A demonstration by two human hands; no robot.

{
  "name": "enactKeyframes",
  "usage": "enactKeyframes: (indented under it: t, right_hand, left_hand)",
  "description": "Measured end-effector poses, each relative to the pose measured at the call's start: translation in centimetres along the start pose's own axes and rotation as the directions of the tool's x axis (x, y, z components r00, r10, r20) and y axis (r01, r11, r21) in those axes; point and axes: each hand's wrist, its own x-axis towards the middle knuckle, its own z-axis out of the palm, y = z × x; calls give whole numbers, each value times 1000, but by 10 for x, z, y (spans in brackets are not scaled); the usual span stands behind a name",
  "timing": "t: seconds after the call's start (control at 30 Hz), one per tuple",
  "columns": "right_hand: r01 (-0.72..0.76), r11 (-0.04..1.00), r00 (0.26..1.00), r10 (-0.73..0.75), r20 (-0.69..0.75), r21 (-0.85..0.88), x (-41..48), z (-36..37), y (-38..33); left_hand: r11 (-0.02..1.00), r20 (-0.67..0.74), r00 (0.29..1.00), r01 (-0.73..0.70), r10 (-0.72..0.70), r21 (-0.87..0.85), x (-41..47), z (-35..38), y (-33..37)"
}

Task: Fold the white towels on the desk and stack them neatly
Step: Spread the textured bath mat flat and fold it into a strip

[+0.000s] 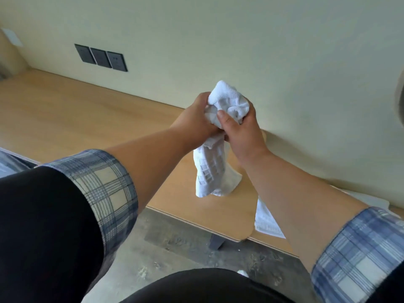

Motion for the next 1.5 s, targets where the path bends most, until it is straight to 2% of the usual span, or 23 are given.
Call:
enactKeyframes:
  t: [0.2,0.47,0.6,0.87,1.23,1.33,1.43,1.5]
  right_hand:
    - [-10,999,996,7,93,39,19,97,13]
    - [-80,986,989,60,138,146,78,215,59]
    - [-150,978,974,121,191,144,113,271,62]
    - [-103,993,970,86,227,65,158,390,61]
    - [-201,961,950,239,202,-191,195,587,108]
    - [-268,928,917,328,226,-258,199,616,122]
    - [-346,825,842,483,240,-446,187,622,153]
    - [-330,665,741,622,252,-670,174,615,176]
  left_hand:
    - [997,-71,996,48,-44,53,0,-75,-60]
    - [983,-175,974,160,-142,93,45,-148,-140]
    - [970,-198,955,237,-223,52,67,-194,-169]
    - [954,-216,936,295,-277,59,94,-295,-233]
    - [922,-25,922,386,-386,3,150,-425,-421]
    - [880,34,885,466,-465,-95,170,-440,-466]
    - [734,126,775,628,-619,-259,183,-442,-504]
    - [647,161,727,673,-667,-359,187,-442,-527]
